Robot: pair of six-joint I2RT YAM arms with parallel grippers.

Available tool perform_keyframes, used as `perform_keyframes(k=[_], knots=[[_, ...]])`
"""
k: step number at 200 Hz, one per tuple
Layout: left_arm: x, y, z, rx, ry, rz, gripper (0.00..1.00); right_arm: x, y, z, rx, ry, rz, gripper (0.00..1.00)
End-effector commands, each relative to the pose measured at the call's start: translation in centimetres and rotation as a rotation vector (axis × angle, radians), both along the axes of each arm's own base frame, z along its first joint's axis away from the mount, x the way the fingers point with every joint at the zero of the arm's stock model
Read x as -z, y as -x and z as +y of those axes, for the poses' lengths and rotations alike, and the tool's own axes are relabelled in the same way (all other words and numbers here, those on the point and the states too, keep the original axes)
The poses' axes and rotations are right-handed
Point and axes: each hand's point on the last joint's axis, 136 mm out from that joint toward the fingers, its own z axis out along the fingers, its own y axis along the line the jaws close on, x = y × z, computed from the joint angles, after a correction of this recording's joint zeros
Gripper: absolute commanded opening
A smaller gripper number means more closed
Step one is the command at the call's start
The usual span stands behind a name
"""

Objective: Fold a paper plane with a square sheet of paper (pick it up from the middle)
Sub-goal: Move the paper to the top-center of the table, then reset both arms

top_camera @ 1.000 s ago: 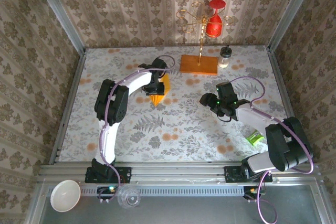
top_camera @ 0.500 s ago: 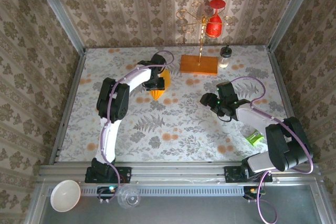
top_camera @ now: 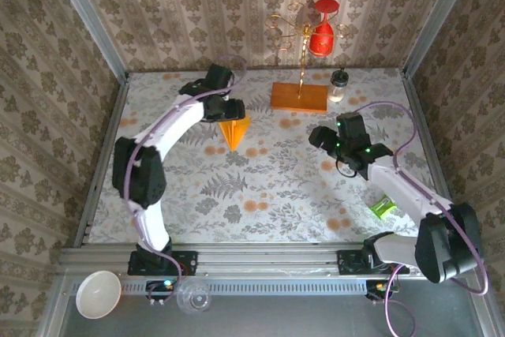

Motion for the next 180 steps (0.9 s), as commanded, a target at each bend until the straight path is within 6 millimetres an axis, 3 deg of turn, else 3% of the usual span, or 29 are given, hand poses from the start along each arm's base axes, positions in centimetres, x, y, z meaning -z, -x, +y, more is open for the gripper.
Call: perform_keyframes(k=[1,16,29,50,83,102,143,180], knots=[[-2.4,0.9,3.6,-0.092,0.007,-0.082,0.77,-2.9,0.6,-3.5,0.044,0.194,-0.061,0.82],[-3.9,1.6,6.5,-0.140,-0.028,-0.188,0.86,-5.0,0.9,-5.3,0.077,0.285,-0.128,0.87],[-4.9,2.5,9.1,-0.179,-0.082,-0.281,0.95,-6.3,1.5,-7.4,0.143,0.366,-0.175,1.00],[-5.5,4.2,12.9,-0.235,-0.157,-0.406,1.00,-7.5,2.7,-10.4,0.235,0.478,-0.231,1.00],[-3.1,6.5,19.2,-0.379,-0.226,-0.500,1.00,-6.7,4.4,-14.8,0.393,0.607,-0.232,1.00],[-1.4,7.5,22.5,-0.451,-0.241,-0.500,1.00,-5.3,4.6,-16.0,0.421,0.666,-0.234,1.00],[1.5,7.9,25.4,-0.466,-0.333,-0.530,1.00,-1.4,4.0,-16.7,0.407,0.698,-0.269,1.00],[3.7,5.9,24.8,-0.369,-0.304,-0.636,1.00,1.2,1.9,-16.0,0.333,0.672,-0.304,1.00]])
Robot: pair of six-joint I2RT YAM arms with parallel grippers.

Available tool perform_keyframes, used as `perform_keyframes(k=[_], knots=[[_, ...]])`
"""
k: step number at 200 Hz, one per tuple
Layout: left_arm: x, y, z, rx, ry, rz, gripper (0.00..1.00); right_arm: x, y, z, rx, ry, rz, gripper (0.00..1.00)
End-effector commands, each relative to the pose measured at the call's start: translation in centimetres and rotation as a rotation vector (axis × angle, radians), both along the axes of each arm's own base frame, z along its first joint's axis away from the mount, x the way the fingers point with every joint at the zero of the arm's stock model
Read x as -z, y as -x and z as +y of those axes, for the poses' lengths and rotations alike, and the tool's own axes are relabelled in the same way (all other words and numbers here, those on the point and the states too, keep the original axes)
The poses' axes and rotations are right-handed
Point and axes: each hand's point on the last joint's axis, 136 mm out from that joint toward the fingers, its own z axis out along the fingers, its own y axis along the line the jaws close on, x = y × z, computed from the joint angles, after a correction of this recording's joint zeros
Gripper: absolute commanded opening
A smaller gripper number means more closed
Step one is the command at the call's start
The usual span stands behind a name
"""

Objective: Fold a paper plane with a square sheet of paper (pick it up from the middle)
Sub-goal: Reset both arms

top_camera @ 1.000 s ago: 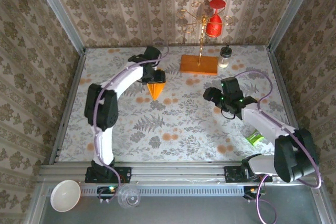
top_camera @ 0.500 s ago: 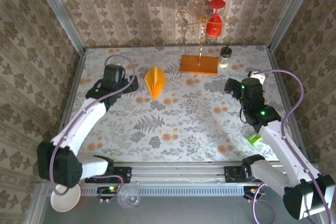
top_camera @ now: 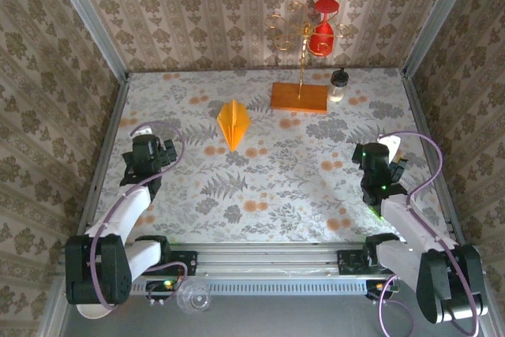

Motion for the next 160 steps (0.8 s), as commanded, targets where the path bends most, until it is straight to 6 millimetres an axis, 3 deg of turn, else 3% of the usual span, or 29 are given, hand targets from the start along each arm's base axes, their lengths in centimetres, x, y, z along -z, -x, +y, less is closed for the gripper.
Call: perform_keyframes(k=[1,52,120,160], knots=[[-0.9,-2.1,-0.6,0.093,-0.037,-0.148,1.00,-1.7,-2.6,0.3,-0.049,0.013,-0.131,1.00],[-0.4,-3.5,-3.6,0.321,-0.050,-0.283,1.00,-1.1,-5.6,2.0,-0.215,-0.035,-0.196,1.00],[1.2,-4.6,-2.0,0.309,0.012,-0.293,1.00,-0.9,-7.4,2.7,-0.291,-0.046,-0.181,1.00],[1.5,-5.2,-2.5,0.335,0.009,-0.264,1.00,-0.6,-8.2,3.1,-0.328,-0.061,-0.152,1.00]])
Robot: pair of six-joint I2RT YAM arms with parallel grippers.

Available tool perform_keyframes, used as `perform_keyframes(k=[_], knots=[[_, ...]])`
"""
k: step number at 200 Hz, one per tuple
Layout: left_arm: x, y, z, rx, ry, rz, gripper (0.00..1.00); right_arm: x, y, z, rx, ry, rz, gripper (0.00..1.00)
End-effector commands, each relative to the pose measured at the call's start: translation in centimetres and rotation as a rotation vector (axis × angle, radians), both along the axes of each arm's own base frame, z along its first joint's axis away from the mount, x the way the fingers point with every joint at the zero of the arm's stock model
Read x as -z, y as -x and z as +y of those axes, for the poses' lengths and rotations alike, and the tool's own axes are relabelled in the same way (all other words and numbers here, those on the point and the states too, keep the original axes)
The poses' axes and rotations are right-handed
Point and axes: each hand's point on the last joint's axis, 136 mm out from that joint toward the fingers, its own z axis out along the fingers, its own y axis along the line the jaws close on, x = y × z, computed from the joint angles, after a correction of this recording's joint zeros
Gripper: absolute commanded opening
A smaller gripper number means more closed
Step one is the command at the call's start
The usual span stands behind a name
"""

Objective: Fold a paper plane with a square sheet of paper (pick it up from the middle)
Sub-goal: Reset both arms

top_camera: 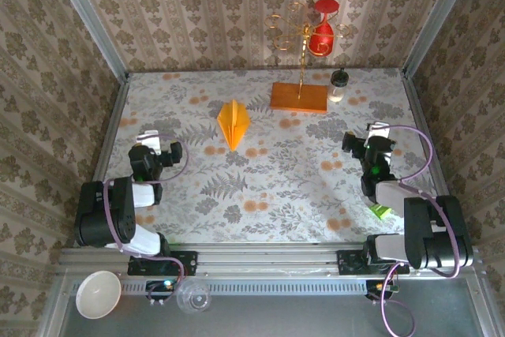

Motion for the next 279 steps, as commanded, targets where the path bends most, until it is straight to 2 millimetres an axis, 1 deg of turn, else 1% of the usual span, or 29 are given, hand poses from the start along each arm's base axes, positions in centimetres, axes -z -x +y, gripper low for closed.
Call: perform_keyframes(k=[1,23,30,40,42,45,72,96,120,184,279], knots=[[-1.9,-1.2,-0.5,0.038,-0.008,-0.056,1.00,-1.1,-1.3,0.7,-0.056,0.005,-0.018,1.00],[-1.3,-1.5,-0.9,0.043,-0.023,-0.047,1.00,-1.0,-1.8,1.5,-0.103,-0.009,-0.042,1.00],[-0.7,-1.6,-0.9,0.040,-0.025,-0.041,1.00,-0.7,-1.9,1.7,-0.112,-0.012,-0.051,1.00],[-0.9,-1.7,-0.8,0.037,-0.030,-0.052,1.00,-1.1,-1.9,1.7,-0.108,-0.014,-0.077,1.00],[-0.7,-1.6,-0.9,0.037,-0.028,-0.044,1.00,-0.4,-1.9,1.7,-0.107,-0.016,-0.061,1.00],[-0.7,-1.6,-0.9,0.034,-0.028,-0.037,1.00,-0.1,-1.9,1.7,-0.108,-0.017,-0.056,1.00],[-0.6,-1.9,-0.8,0.024,-0.037,-0.027,1.00,0.2,-2.4,1.9,-0.121,-0.016,-0.040,1.00],[-0.5,-2.2,-1.1,0.001,-0.087,-0.005,1.00,0.5,-2.5,2.4,-0.145,-0.010,-0.033,1.00],[-0.4,-2.4,-1.3,-0.005,-0.118,0.004,1.00,1.6,-2.6,2.8,-0.168,-0.007,-0.046,1.00],[-0.4,-2.4,-1.5,0.000,-0.123,0.004,1.00,1.7,-3.1,3.3,-0.172,0.024,-0.019,1.00],[-0.4,-2.5,-1.5,0.005,-0.117,0.009,1.00,1.9,-3.1,3.4,-0.172,0.035,-0.010,1.00]])
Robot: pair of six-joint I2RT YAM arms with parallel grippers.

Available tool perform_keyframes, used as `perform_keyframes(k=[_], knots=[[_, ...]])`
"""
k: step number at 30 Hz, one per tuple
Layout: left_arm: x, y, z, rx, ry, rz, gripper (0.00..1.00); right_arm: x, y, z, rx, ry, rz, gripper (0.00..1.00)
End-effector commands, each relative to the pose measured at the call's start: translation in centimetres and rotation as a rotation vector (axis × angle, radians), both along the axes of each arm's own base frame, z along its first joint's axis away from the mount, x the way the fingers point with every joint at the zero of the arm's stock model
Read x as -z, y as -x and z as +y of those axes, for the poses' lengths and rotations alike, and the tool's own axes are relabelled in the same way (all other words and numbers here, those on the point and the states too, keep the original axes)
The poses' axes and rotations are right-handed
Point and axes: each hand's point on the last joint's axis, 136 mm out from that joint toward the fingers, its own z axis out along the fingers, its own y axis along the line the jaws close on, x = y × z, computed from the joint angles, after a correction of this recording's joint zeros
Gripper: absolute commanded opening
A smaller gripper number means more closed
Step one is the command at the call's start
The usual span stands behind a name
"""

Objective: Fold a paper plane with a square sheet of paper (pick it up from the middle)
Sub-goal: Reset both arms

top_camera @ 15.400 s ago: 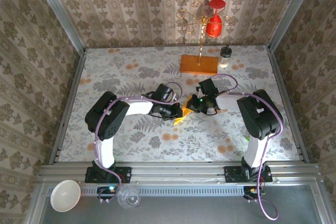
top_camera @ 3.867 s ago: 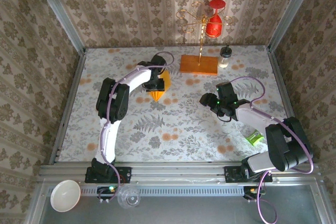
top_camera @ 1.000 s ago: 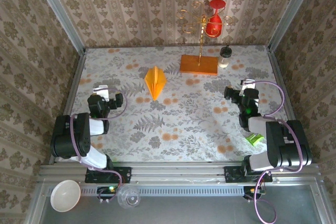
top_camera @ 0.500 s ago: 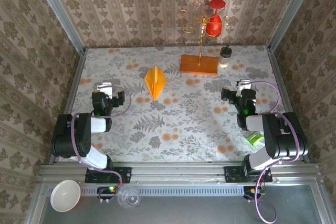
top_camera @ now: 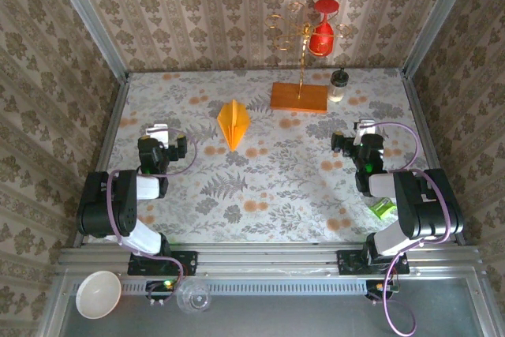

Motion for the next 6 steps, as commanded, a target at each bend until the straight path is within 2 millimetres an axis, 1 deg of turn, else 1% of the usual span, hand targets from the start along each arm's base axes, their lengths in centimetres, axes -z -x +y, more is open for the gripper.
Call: perform_keyframes(k=[1,6], knots=[[-0.18,-0.48,-0.05,0.007,-0.015,0.006,1.00,-0.60,-0.58,0.01,0.000,0.030,-0.017,1.00],[-0.18,-0.43,-0.03,0.007,-0.015,0.004,1.00,-0.77,-0.53,0.04,-0.001,0.032,-0.026,1.00]])
